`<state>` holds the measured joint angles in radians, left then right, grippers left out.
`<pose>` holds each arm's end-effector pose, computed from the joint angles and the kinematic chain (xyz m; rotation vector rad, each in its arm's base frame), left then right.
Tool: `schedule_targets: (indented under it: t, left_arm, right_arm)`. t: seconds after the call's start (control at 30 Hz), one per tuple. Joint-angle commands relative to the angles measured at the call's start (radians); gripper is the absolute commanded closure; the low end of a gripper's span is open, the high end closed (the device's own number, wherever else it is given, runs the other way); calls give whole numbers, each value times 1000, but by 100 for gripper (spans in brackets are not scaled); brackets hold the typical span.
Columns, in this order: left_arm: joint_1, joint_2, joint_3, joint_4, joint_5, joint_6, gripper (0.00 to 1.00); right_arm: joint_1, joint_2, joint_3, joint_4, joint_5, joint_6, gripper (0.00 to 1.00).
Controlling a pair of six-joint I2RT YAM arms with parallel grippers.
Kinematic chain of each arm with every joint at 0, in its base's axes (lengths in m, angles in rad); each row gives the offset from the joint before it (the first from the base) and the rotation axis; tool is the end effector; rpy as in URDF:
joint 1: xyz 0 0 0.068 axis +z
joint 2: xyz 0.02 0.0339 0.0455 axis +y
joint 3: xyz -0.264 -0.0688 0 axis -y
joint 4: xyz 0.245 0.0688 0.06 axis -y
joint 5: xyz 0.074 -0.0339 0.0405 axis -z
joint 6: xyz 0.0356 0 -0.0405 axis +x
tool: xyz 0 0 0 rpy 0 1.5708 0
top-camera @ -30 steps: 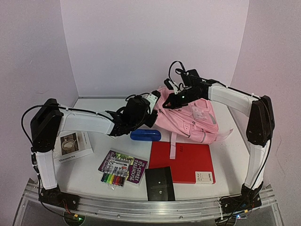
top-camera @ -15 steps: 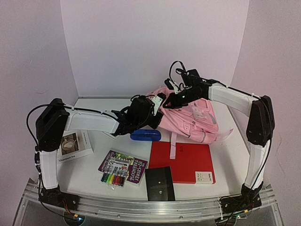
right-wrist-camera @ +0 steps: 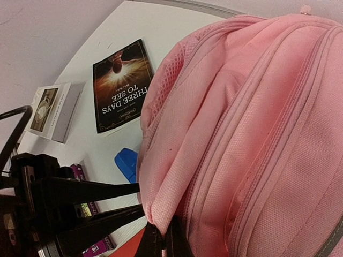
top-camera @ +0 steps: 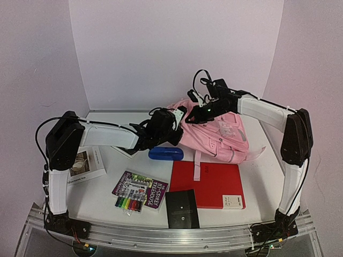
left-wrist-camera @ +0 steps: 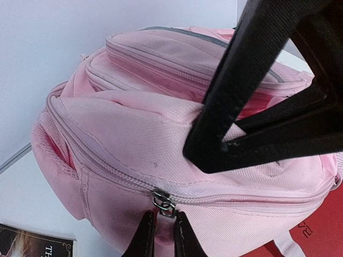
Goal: Pack the student bag
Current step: Unzip the student bag at the center of the board.
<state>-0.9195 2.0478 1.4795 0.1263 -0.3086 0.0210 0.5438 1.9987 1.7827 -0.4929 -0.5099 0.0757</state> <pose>0.2981 -0.3732 0.2206 0.7273 1.8637 -0.2685 0.3859 0.2536 0.2914 -0.8072 2.1888 0.8996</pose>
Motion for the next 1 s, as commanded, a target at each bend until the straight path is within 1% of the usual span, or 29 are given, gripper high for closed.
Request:
schedule_targets:
  t: [0.0,0.1,0.3,0.47,0.57,0.67,0.87,0.97]
  left_arm:
    - [14,-75,-30,39,14,-12,93]
    - [15,-107,-63,60,37,-12,99]
    - [24,-165,-113,66,117,-55,100]
    - [70,-193,-118,30,152,-129,100]
    - [106,-193,-112,29,175,-177,100]
    - [118,-173,-78,2,179,-193,100]
    - [135,-153,-47,-39,191,-231,100]
    - [164,-155,-49,-54,182,-280,100]
  right_arm:
    - [3,-83,7,79,-43,-20,100]
    - [3,-84,5,76,-28,-35,100]
    - [3,-90,-3,68,6,-100,100]
    - [3,-101,-17,57,42,-185,100]
    - [4,-106,-29,47,50,-235,100]
    - [2,-116,-41,33,58,-289,100]
    - [3,-174,-124,1,115,-439,100]
    - [3,-212,-192,-7,194,-558,100]
